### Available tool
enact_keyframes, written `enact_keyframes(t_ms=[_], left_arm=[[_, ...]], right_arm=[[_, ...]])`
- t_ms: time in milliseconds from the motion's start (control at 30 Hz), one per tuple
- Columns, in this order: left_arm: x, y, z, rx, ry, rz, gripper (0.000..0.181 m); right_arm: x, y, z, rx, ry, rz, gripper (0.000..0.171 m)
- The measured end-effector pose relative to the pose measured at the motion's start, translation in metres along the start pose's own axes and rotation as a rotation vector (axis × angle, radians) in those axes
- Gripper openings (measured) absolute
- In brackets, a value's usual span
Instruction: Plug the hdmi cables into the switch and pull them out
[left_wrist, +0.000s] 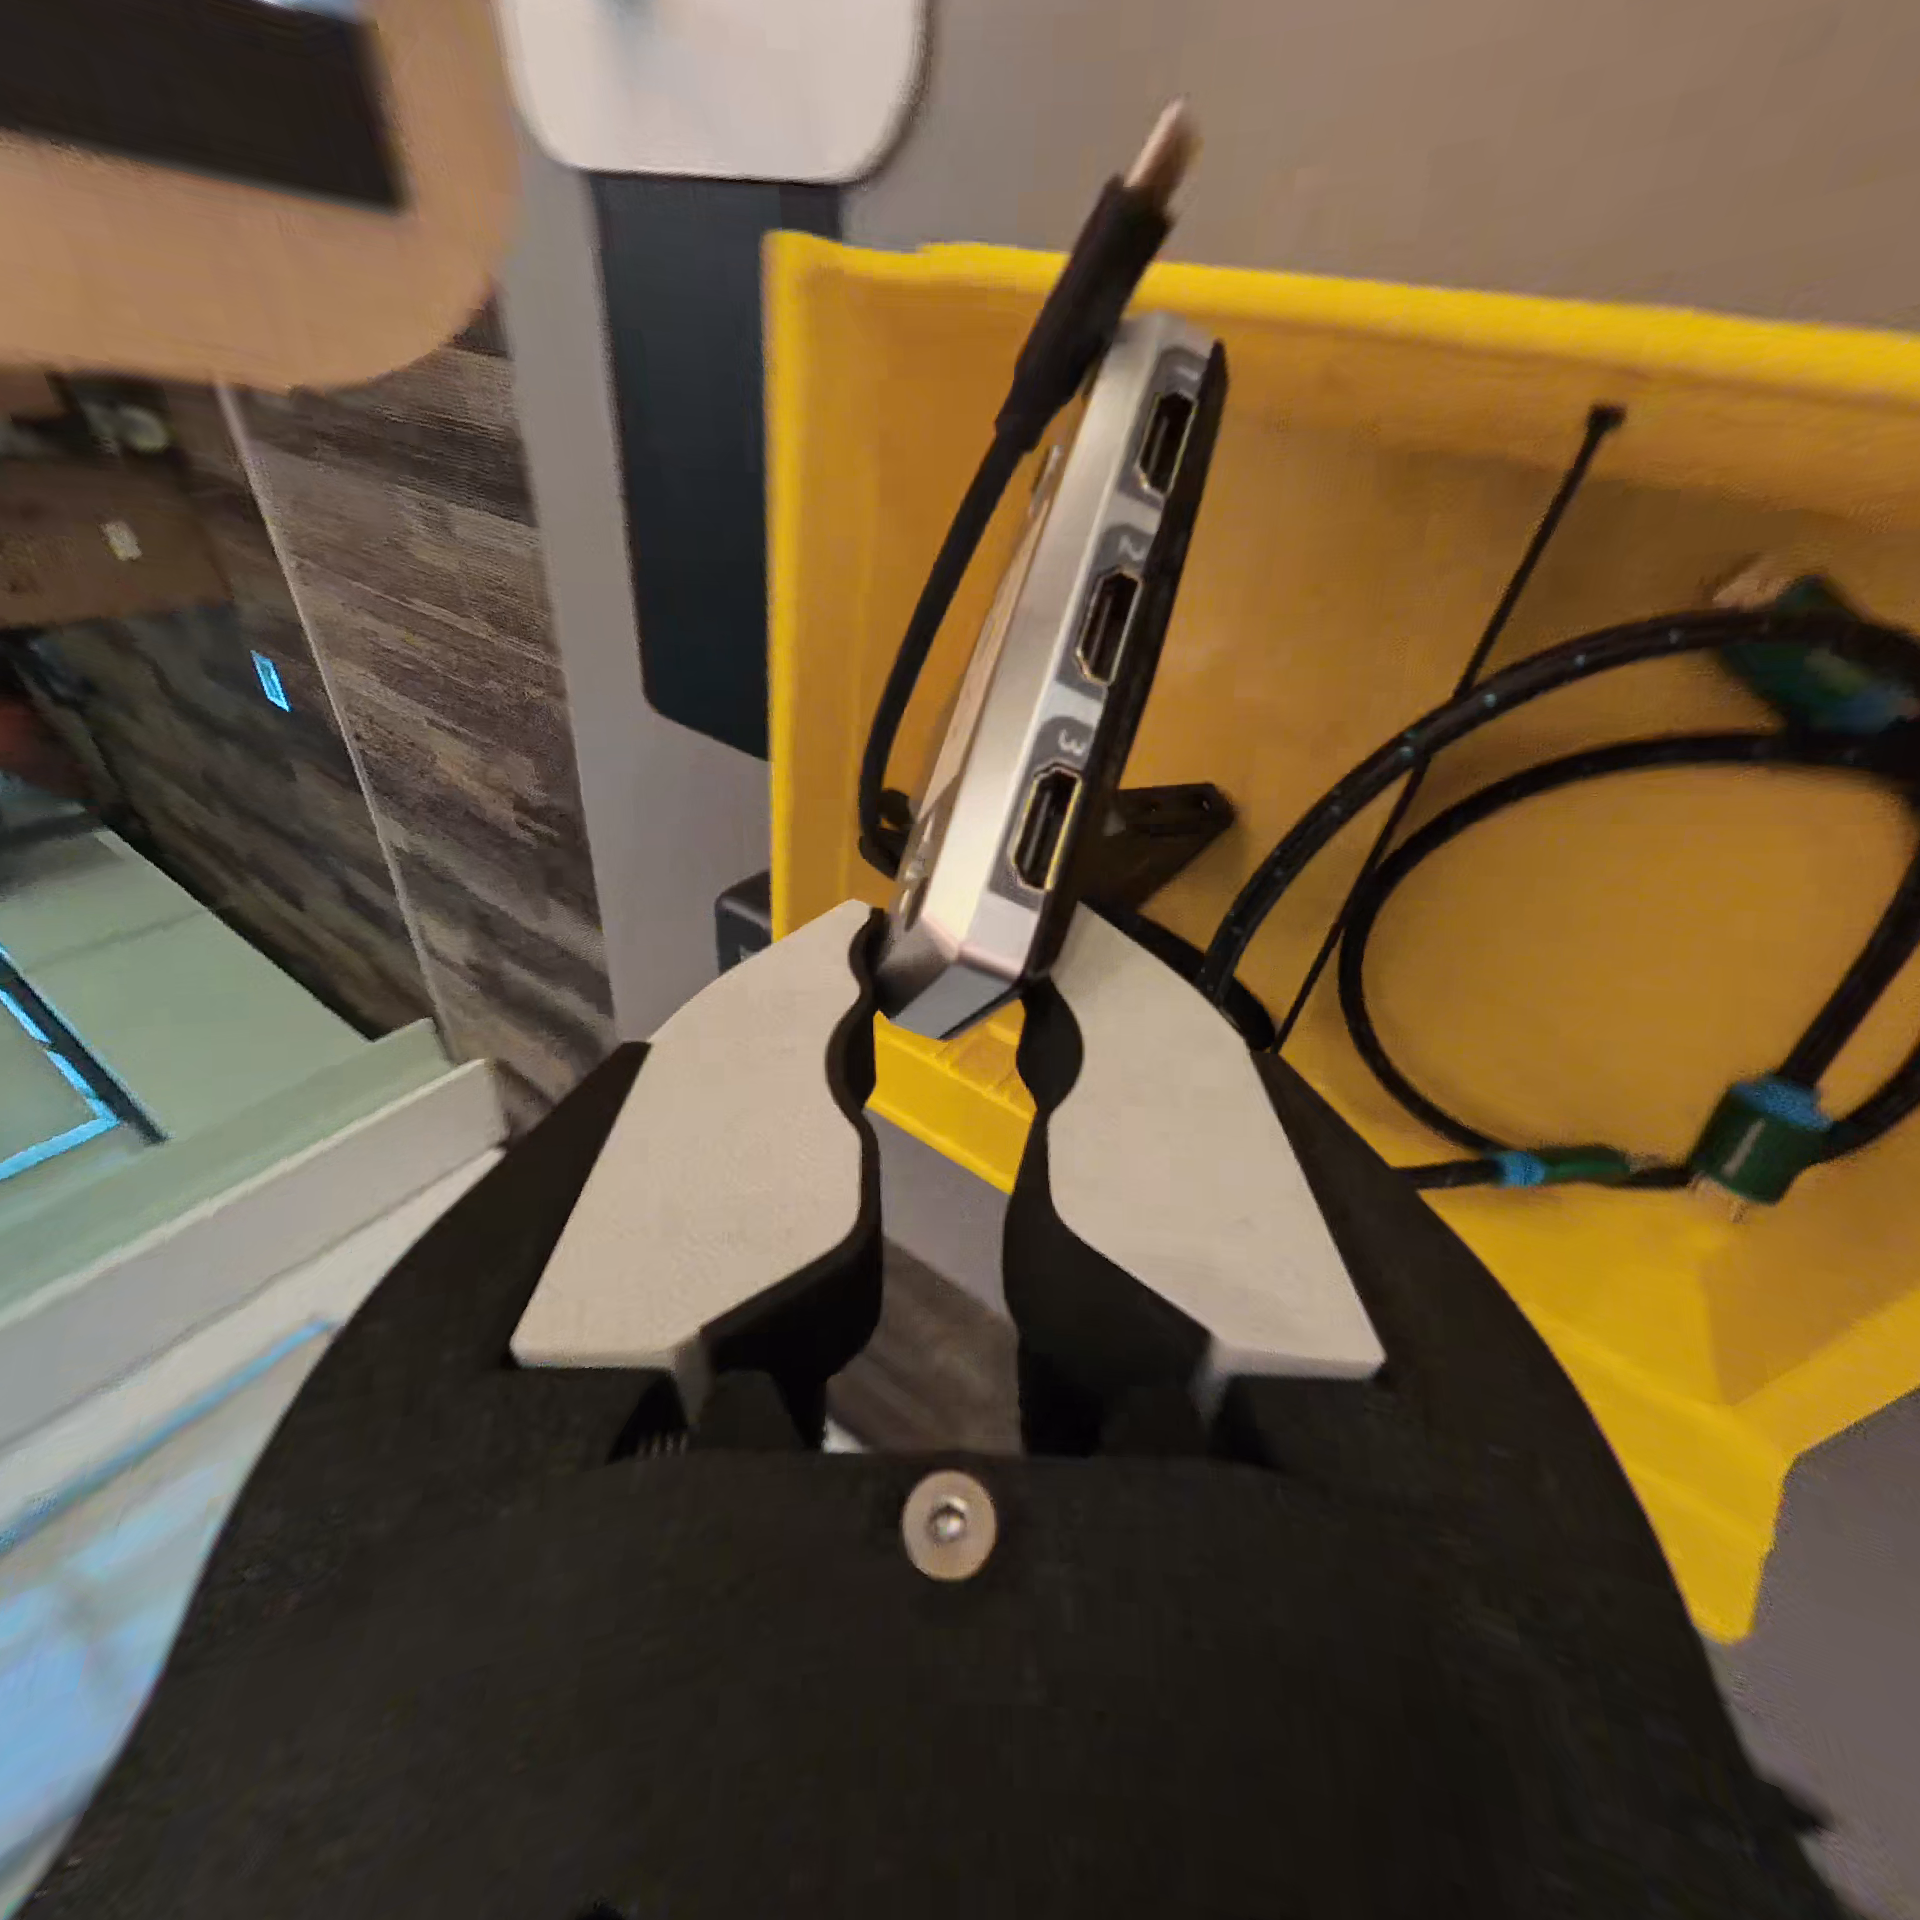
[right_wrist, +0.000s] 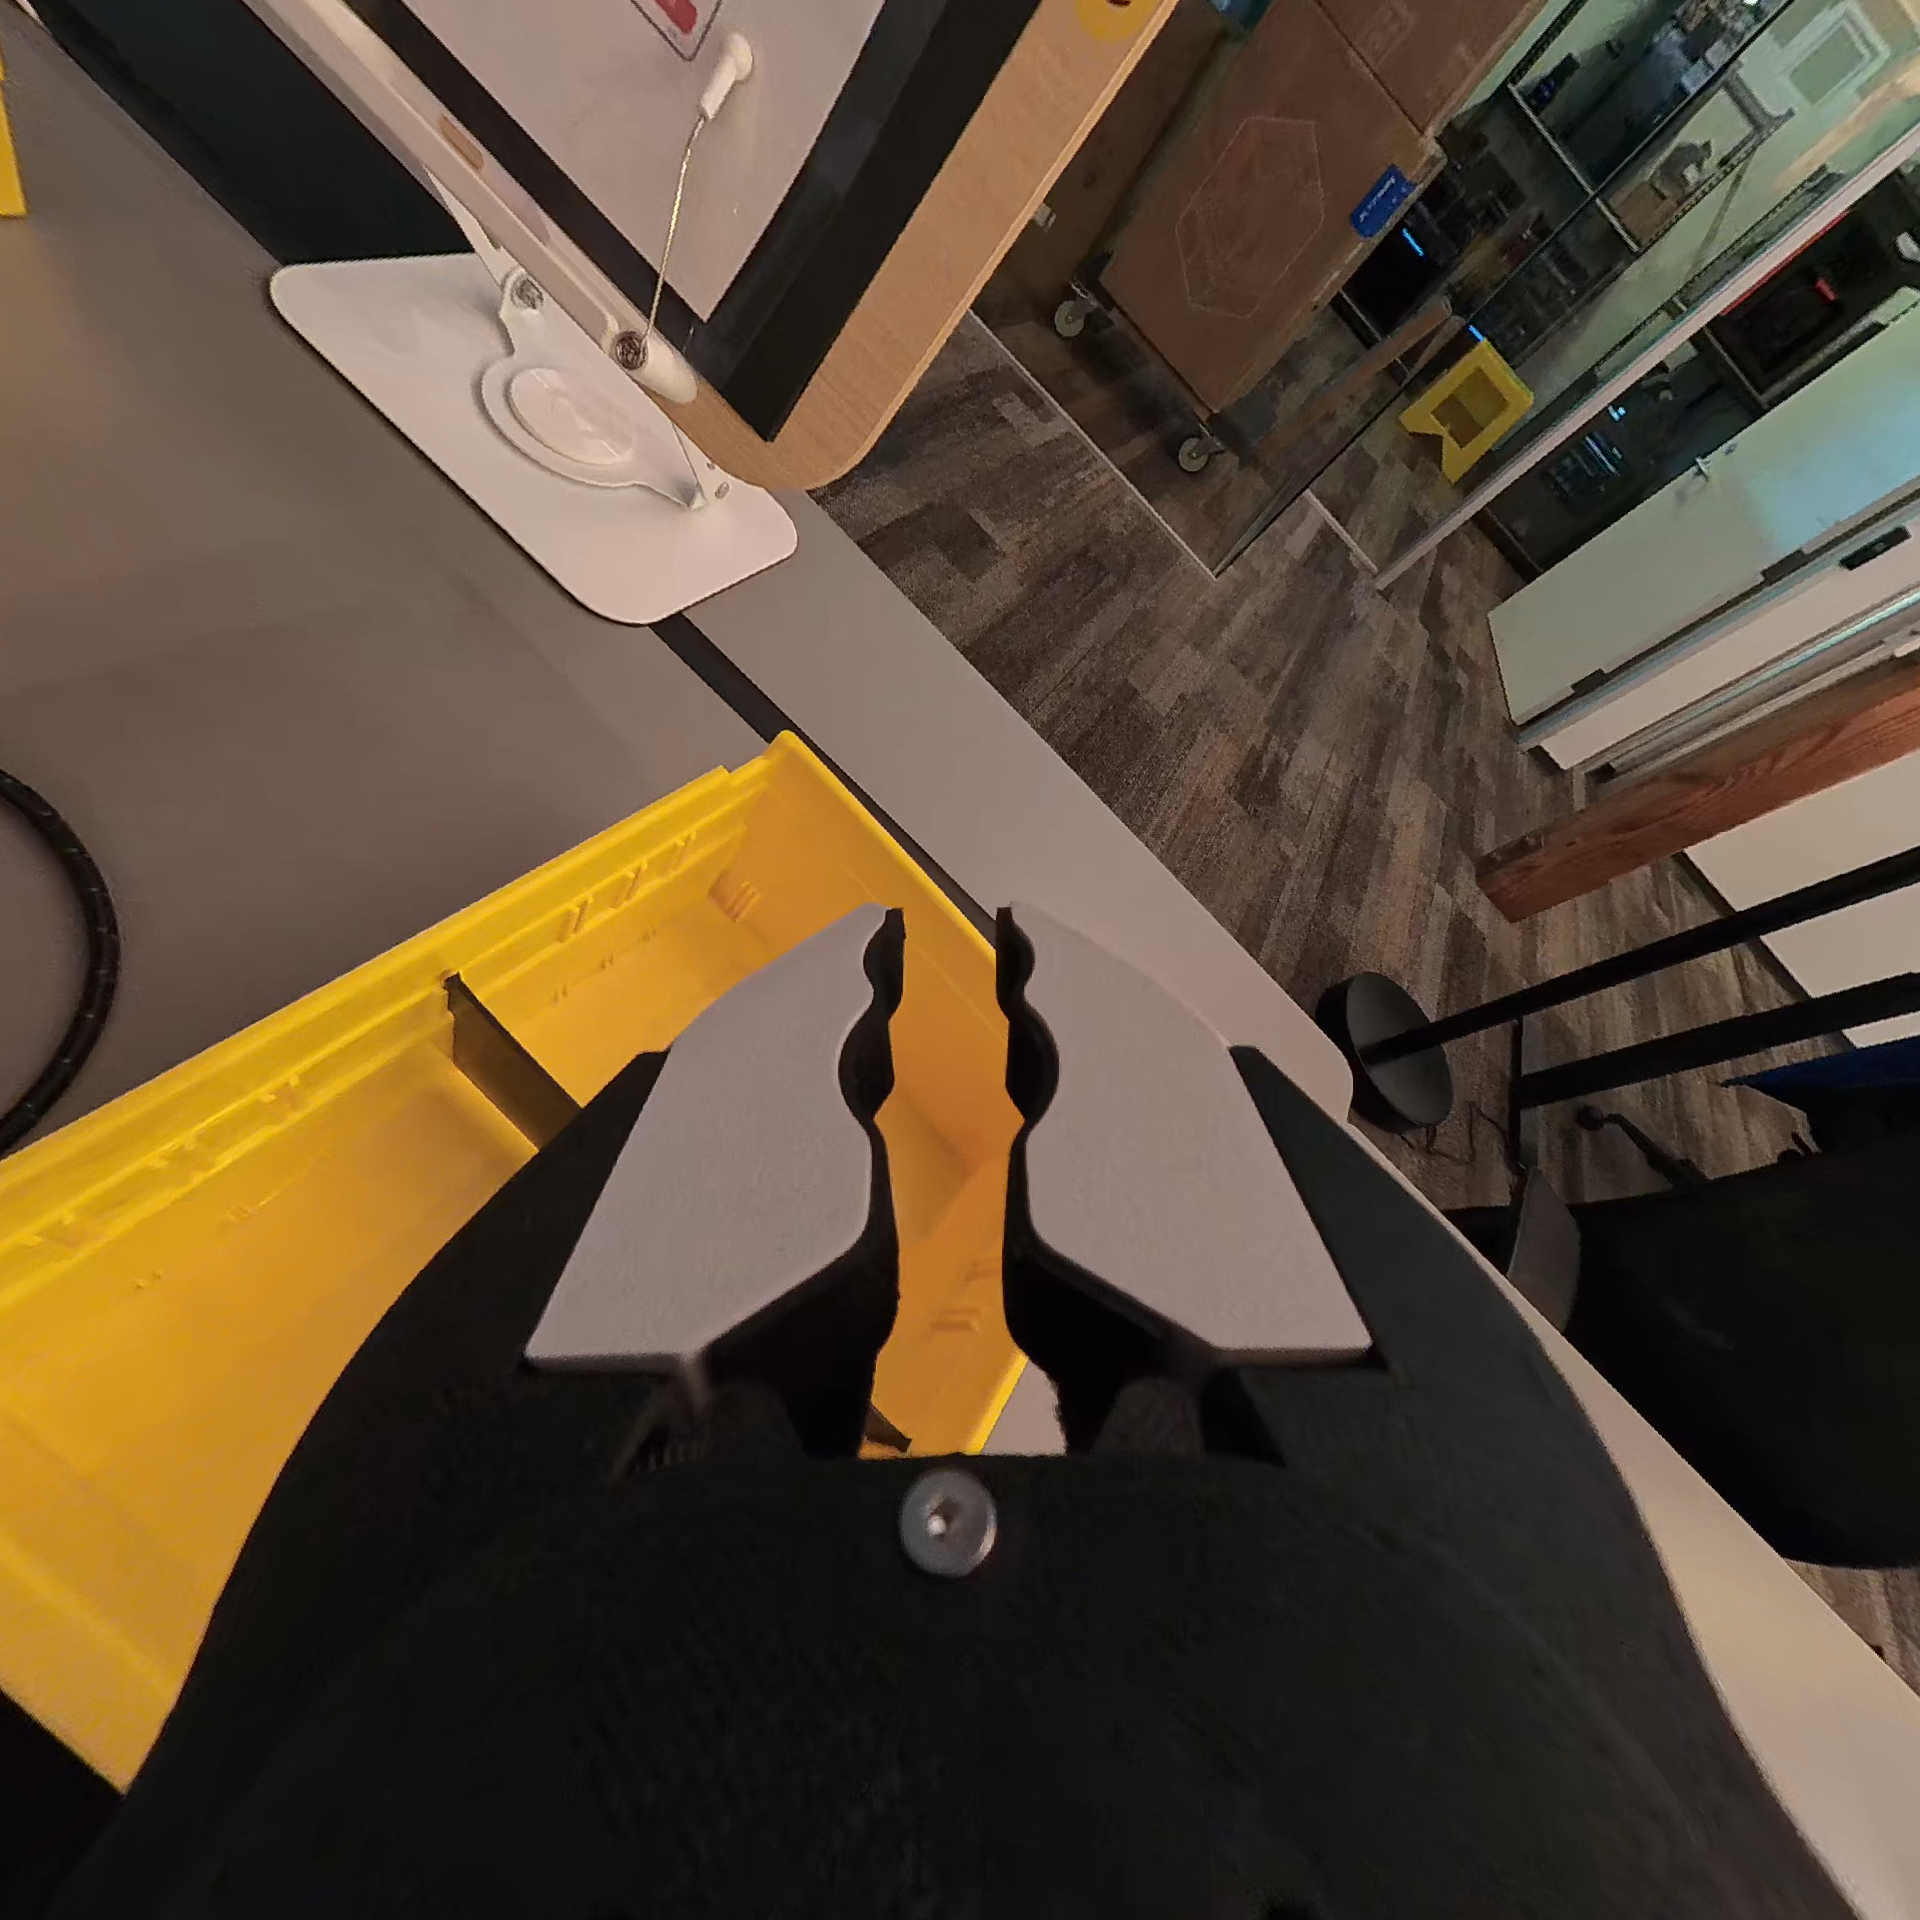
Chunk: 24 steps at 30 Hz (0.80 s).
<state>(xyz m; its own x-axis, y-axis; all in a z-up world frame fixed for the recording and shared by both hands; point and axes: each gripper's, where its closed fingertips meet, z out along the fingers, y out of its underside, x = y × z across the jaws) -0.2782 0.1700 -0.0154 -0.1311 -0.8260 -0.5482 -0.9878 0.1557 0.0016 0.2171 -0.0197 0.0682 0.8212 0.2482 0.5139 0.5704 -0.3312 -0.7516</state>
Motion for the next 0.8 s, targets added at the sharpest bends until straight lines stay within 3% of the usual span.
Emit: enact_keyframes(t_ms=[133, 333, 467, 800], left_arm=[[-0.020, 0.011, -0.038, 0.206, -0.052, -0.283, 0.023], [-0.052, 0.022, -0.094, 0.436, -0.132, -0.550, 0.022], [-0.067, 0.023, -0.128, 0.520, -0.177, -0.594, 0.020], [-0.091, 0.012, -0.175, 0.550, -0.284, -0.624, 0.020]], right_arm=[[0.000, -0.003, -0.002, 0.019, -0.005, 0.004, 0.018], [-0.008, -0.008, 0.000, 0.027, -0.021, -0.009, 0.017], [-0.012, -0.011, 0.001, 0.031, -0.027, -0.022, 0.017], [-0.013, -0.014, -0.001, 0.048, -0.031, -0.020, 0.017]])
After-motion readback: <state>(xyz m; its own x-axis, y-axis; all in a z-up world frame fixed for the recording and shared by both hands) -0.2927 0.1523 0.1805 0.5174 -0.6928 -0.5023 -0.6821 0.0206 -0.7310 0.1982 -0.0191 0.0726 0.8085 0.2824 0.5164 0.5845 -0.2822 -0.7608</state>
